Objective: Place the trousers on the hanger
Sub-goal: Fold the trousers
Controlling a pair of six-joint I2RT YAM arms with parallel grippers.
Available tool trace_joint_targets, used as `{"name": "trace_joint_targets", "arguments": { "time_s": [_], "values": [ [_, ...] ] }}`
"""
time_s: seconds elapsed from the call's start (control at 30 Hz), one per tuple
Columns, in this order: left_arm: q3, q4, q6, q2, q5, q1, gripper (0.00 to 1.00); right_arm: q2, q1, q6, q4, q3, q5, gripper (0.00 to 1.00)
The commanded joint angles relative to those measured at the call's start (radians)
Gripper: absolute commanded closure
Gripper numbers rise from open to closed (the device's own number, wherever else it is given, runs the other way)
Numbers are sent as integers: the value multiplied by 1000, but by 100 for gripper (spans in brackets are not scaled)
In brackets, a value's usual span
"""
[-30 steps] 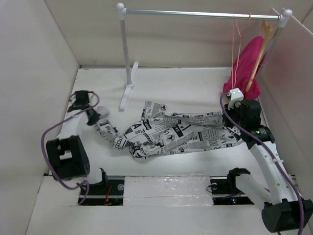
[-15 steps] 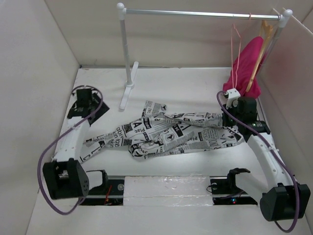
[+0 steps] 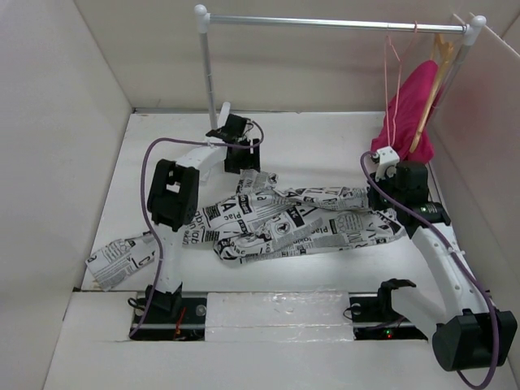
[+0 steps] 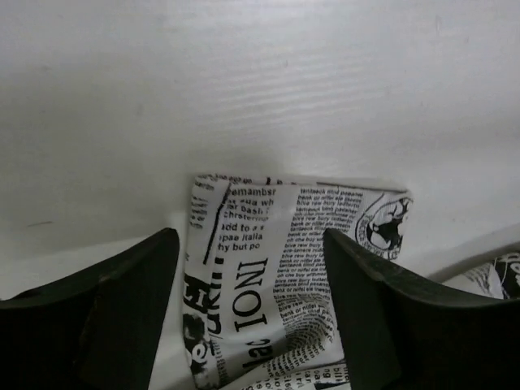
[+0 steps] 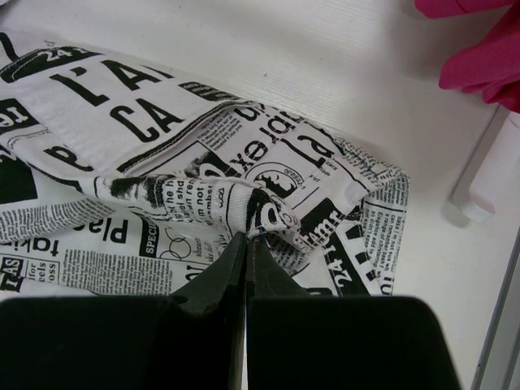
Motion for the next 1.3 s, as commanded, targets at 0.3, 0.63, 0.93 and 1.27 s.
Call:
{"name": "trace_joint_targets", "arguments": {
  "time_s": [0.3, 0.63, 0.93, 1.27],
  "values": [
    [-23, -59, 57, -64, -117, 11, 100, -42, 16, 28, 55, 22, -4, 100],
    [-287, 55, -191, -701, -184, 293, 100, -104, 6, 19, -35, 59, 92, 100],
    [-478, 46, -264, -1046, -360, 617, 100, -50, -79, 66, 46, 88, 195, 100],
    [-626, 73, -111, -699, 83, 573, 52, 64, -113, 92, 114, 150, 17, 100]
  ]
}}
